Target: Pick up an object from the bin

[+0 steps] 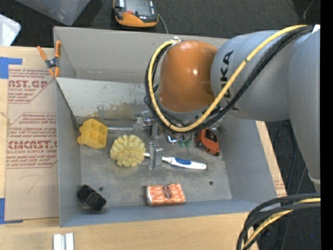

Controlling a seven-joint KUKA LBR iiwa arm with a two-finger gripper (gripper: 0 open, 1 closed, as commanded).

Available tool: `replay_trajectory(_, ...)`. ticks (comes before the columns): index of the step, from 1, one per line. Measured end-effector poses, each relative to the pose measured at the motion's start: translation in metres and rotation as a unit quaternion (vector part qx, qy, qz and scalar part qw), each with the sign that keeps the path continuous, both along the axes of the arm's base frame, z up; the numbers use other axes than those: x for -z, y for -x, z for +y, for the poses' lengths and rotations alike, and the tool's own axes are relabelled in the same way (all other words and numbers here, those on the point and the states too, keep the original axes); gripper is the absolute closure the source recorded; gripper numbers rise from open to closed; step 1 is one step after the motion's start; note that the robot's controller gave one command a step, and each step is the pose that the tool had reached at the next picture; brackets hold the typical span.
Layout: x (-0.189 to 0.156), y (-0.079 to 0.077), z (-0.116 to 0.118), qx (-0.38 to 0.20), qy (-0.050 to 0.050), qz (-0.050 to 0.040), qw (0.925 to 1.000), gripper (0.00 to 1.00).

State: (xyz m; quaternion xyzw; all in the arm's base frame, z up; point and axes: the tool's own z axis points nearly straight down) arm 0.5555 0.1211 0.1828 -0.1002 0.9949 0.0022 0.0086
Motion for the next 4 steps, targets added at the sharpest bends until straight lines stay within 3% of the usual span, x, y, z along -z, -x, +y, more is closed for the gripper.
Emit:
replay_trajectory(1, 0.01, 0.006, -0.002, -0.031, 0.0, -0.002, 0.9995, 0.0)
replay_trajectory(2, 0.012, 0.008, -0.061, 0.002, -0.001, -0.0024, 1.0, 0.0)
replay_trajectory(3, 0.069, 0.015, -0.012, 0.047, -0.004, 0.0044, 0.9989, 0.0)
replay_trajectory(4, 0.069, 0.035, -0.115, -0.039, 0.001, -0.005, 0.9992, 0.0)
